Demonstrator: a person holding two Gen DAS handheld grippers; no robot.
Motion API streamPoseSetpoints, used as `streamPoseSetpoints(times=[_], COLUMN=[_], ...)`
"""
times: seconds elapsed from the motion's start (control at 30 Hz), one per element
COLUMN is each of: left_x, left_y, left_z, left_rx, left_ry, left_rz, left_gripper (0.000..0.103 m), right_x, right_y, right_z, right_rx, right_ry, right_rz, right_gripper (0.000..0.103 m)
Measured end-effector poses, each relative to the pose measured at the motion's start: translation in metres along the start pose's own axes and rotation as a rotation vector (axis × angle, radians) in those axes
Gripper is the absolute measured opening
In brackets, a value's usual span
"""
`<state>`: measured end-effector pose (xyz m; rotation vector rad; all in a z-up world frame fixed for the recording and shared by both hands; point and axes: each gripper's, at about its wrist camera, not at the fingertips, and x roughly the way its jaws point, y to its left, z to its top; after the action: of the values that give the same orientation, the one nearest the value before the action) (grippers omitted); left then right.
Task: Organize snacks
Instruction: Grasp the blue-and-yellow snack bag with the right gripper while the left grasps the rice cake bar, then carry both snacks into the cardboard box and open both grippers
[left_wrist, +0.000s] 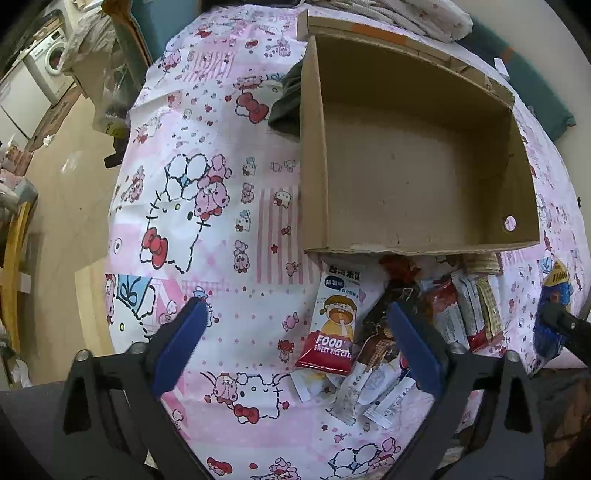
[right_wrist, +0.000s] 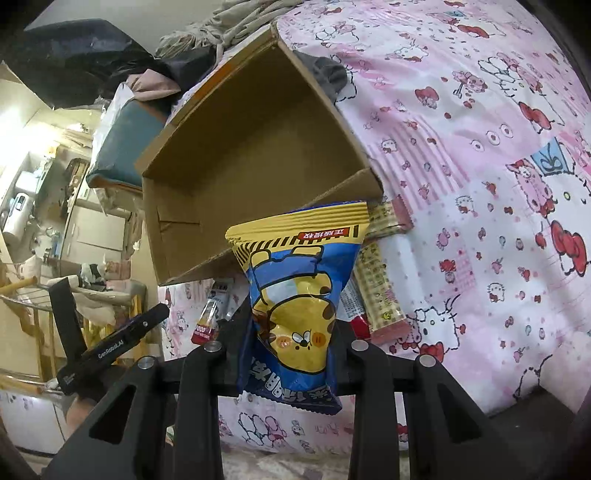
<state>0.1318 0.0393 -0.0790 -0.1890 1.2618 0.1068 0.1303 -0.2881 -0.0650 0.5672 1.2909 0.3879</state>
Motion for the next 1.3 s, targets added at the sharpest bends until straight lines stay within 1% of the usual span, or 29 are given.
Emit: streamPoseSetpoints(times=[0.03, 0.07, 0.1, 0.23, 0.3, 0.37, 0.43, 0.53, 0.57, 0.6, 0.67, 0.73, 0.8, 0.9, 1.0, 1.07, 1.13, 1.17, 1.23, 1.3], left_x=[0.002, 0.005, 0.009, 0.027, 0.038, 0.05, 0.06, 0.07, 0.073, 0.073, 0.068, 0.056, 0.046, 0.031, 0.011, -0.002, -0.02, -0.032, -0.049, -0.065], left_y=[0.0, 0.0, 0.001, -0.004, -0.008, -0.013, -0.018, -0.024, -0.027, -0.029, -0.029, -0.027, -0.023, -0.011, -0.003, 0.003, 0.001, -0.004, -0.005, -0.013], left_z=[-0.001, -0.002, -0.002, -0.006, -0.007, -0.007, -0.007, -0.005, -0.005, -0.006, -0.008, -0.01, -0.016, -0.028, -0.041, -0.045, -0.05, -0.052, -0.048, -0.037], left_rx=[-0.003, -0.007, -0.009, 0.012, 0.021, 0.042, 0.054, 0.058, 0.066, 0.076, 0.071, 0.062, 0.047, 0.004, -0.028, -0.038, -0.021, -0.001, 0.022, 0.044], left_ry=[0.009, 0.023, 0.039, 0.107, 0.138, 0.177, 0.199, 0.209, 0.213, 0.219, 0.21, 0.197, 0.19, 0.209, 0.19, 0.148, 0.096, 0.054, -0.004, -0.078], left_rz=[-0.005, -0.009, -0.017, -0.012, -0.015, -0.02, -0.025, -0.031, -0.037, -0.044, -0.045, -0.07, -0.079, -0.093, -0.076, -0.076, -0.099, -0.108, -0.101, -0.094], left_gripper=[0.089, 0.084, 0.083, 0.082, 0.074, 0.061, 0.055, 0.054, 0.039, 0.029, 0.028, 0.028, 0.028, 0.028, 0.028, 0.029, 0.028, 0.028, 0.028, 0.028], right_x=[0.012, 0.014, 0.015, 0.02, 0.021, 0.023, 0.024, 0.024, 0.024, 0.023, 0.022, 0.022, 0.022, 0.02, 0.017, 0.014, 0.007, 0.003, -0.005, -0.013], right_y=[0.009, 0.012, 0.013, 0.02, 0.019, 0.02, 0.02, 0.02, 0.019, 0.019, 0.017, 0.017, 0.017, 0.018, 0.021, 0.025, 0.032, 0.035, 0.042, 0.048], right_z=[-0.008, -0.009, -0.007, -0.009, -0.01, -0.011, -0.011, -0.01, -0.01, -0.011, -0.012, -0.012, -0.012, -0.013, -0.016, -0.017, -0.017, -0.016, -0.013, -0.005], right_rx=[0.001, -0.001, -0.005, -0.03, -0.032, -0.031, -0.032, -0.032, -0.032, -0.031, -0.034, -0.034, -0.031, -0.039, -0.061, -0.071, -0.092, -0.107, -0.133, -0.154], right_ry=[0.008, 0.018, 0.023, 0.032, 0.034, 0.04, 0.043, 0.041, 0.039, 0.037, 0.036, 0.034, 0.034, 0.038, 0.04, 0.035, 0.016, 0.001, -0.03, -0.072], right_rz=[-0.002, -0.004, -0.003, 0.003, 0.007, 0.011, 0.01, 0.008, 0.005, 0.002, -0.001, -0.001, 0.003, 0.013, 0.022, 0.042, 0.068, 0.075, 0.095, 0.113], right_gripper=[0.032, 0.032, 0.032, 0.032, 0.032, 0.032, 0.032, 0.032, 0.032, 0.032, 0.032, 0.032, 0.032, 0.032, 0.032, 0.032, 0.032, 0.032, 0.032, 0.032])
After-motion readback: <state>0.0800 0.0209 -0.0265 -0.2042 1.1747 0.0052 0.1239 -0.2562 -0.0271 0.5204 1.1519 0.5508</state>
